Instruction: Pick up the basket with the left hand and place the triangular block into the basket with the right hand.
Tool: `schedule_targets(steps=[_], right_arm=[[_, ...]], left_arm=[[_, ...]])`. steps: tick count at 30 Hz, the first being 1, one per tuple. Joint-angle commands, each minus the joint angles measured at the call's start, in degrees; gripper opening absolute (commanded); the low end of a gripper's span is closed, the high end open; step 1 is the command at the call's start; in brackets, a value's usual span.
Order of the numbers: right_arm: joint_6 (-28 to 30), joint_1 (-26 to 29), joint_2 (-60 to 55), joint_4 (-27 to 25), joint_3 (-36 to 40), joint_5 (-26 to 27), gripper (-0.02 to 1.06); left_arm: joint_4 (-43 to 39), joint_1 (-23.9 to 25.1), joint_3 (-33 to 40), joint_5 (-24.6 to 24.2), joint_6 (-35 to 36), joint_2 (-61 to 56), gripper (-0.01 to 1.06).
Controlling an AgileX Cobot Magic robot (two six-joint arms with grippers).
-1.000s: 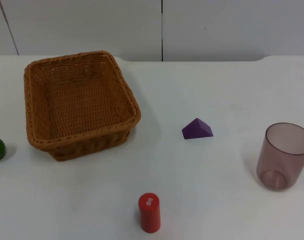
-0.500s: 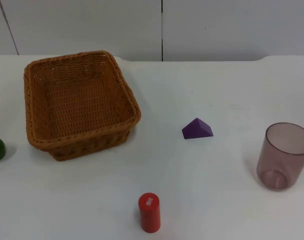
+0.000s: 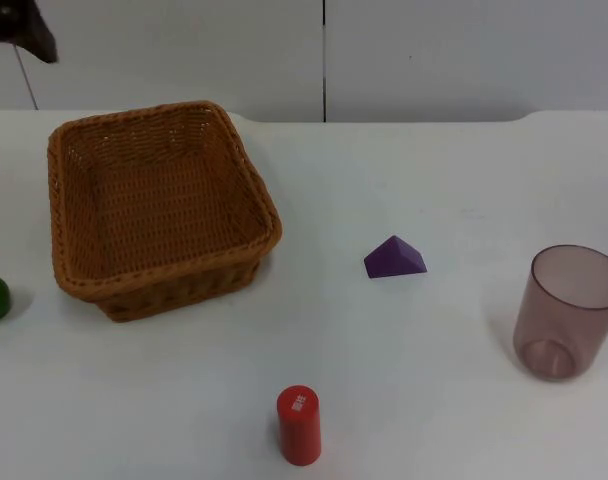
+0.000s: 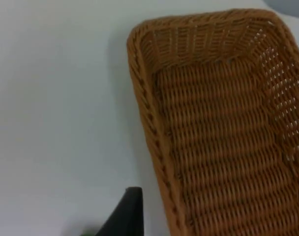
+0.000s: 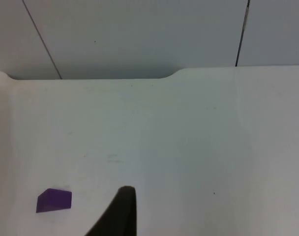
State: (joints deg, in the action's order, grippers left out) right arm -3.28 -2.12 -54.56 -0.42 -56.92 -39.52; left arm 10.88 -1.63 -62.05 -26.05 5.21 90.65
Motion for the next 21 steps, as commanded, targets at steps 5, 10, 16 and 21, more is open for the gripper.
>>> schedule_targets(steps=[5,10,16,21], right_arm=[[0.3,0.2,0.2,-0.2,-0.7,-0.7,1.05],[0.9,0.2,0.2,-0.2,-0.7,-1.0,1.05],[0.9,0.2,0.2,-0.2,-0.7,-1.2,1.05],[0.9,0.2,0.2,-0.2,-0.7,-1.2,1.05]], left_arm=[[4.6,-0.4,-8.2,-1.6,-3.2,13.0,1.05],[9.0,-0.4,-9.9,-1.5,-8.0,18.9,1.05],[9.9,-0.4,-13.3,-1.1,-9.8,26.2,1.05],[9.2,0.0,-17.5,-1.1,-9.0,31.1,1.05]])
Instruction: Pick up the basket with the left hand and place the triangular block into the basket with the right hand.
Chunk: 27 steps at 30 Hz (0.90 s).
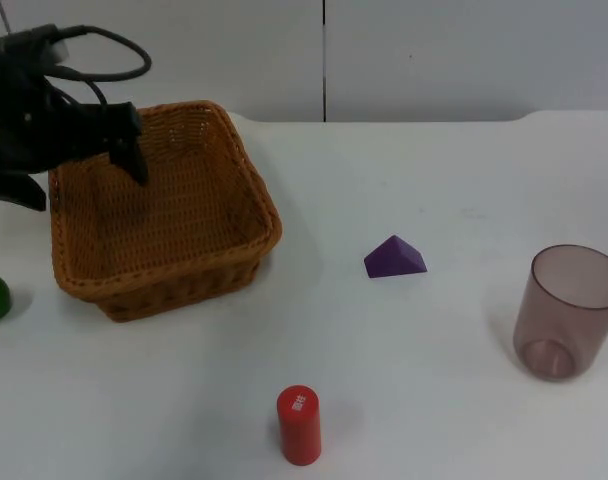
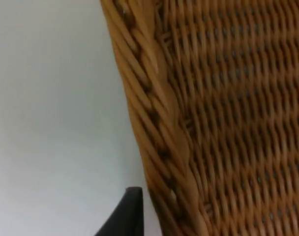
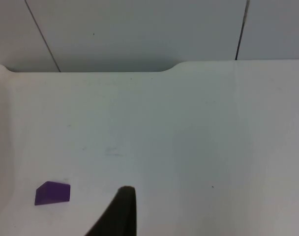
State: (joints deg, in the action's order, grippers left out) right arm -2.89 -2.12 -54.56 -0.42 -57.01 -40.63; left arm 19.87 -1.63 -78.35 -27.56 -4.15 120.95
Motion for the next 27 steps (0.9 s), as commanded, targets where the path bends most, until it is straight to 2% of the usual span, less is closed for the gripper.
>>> schedule_targets(steps=[1,6,12,19,27], right_arm=[[0.5,0.2,0.2,-0.2,-0.6,-0.2,1.05],[0.5,0.2,0.2,-0.2,-0.6,-0.5,1.05],[0.5,0.2,0.2,-0.1,-0.6,0.4,1.05],[0.5,0.2,0.2,0.4,-0.6,2.2,1.05],[0.5,0.2,0.2,0.4,-0.6,3.1,1.05]], left_arm=[[0.0,0.0,-2.2,0.2,1.2,1.4,1.05],[-2.7,0.5,-4.3,-0.3,4.5,3.2,1.05],[-10.3,0.6,-4.3,-1.4,13.2,4.8,1.05],[-10.3,0.6,-4.3,-3.6,13.5,6.0,1.05],[-11.3,0.6,-4.3,-3.8,13.5,6.1,1.05]])
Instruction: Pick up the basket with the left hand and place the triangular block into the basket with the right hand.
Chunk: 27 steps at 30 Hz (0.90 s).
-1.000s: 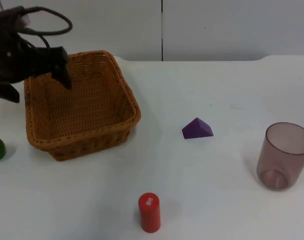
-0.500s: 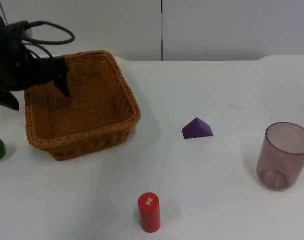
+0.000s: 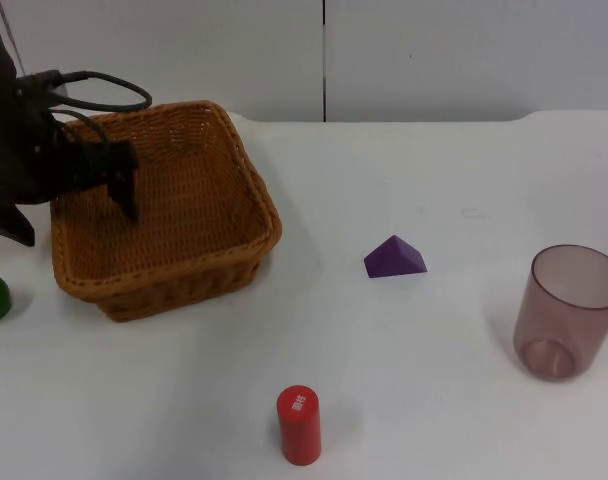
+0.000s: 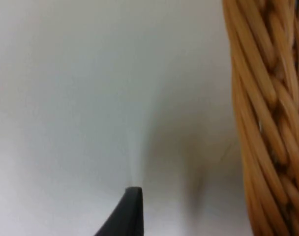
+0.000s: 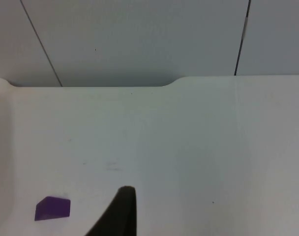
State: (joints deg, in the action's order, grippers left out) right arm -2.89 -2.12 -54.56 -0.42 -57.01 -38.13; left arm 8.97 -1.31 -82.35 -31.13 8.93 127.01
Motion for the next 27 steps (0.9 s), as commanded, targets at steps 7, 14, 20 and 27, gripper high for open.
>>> schedule_targets(steps=[7,14,20,27], right_arm=[[0.8,0.2,0.2,0.4,-0.6,0.6,1.05],[0.8,0.2,0.2,0.4,-0.6,0.6,1.05],[0.8,0.2,0.2,0.4,-0.6,1.4,1.05],[0.9,0.2,0.2,0.4,-0.6,2.2,1.05]], left_arm=[[-0.5,0.3,-0.2,-2.1,0.4,1.5,0.71],[-0.2,0.3,-0.2,-4.0,0.4,1.0,0.00],[-0.2,0.3,-0.2,-7.0,0.4,-0.6,0.00],[7.3,0.3,-0.2,-14.2,-7.2,-5.9,0.00]])
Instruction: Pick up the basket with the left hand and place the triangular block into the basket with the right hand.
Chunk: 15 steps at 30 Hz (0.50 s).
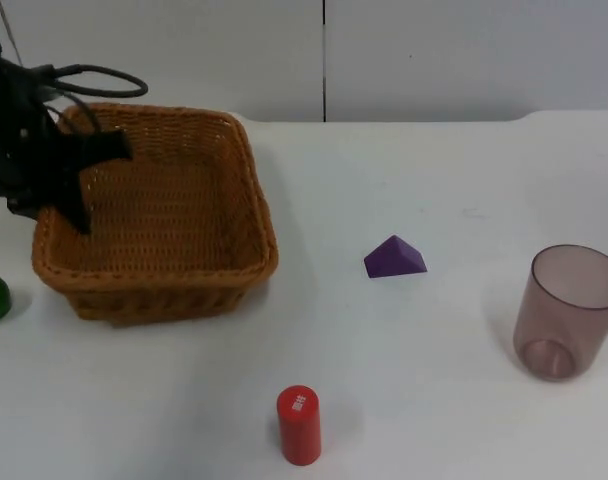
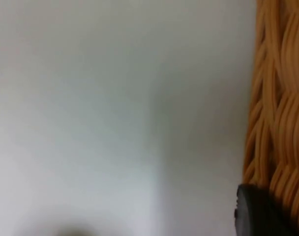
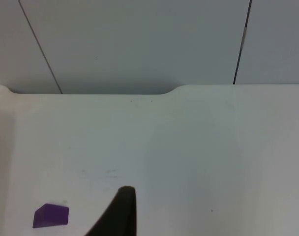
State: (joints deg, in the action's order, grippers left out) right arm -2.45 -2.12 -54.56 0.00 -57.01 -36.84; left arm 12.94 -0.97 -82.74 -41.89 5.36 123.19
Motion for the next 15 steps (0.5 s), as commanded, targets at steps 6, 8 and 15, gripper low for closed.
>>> schedule_targets(steps=[6,8,15], right_arm=[[0.5,0.2,0.2,0.0,-0.6,1.3,1.05],[0.5,0.2,0.2,0.0,-0.6,0.9,1.05],[3.3,0.2,0.2,-0.4,-0.6,-3.2,1.05]], left_arm=[[7.4,-0.1,0.3,-10.5,-7.6,-6.3,0.00],[8.9,-0.1,0.3,-11.4,-8.1,-8.4,0.00],[16.0,-0.1,0.3,-13.2,-10.9,-16.5,0.00]])
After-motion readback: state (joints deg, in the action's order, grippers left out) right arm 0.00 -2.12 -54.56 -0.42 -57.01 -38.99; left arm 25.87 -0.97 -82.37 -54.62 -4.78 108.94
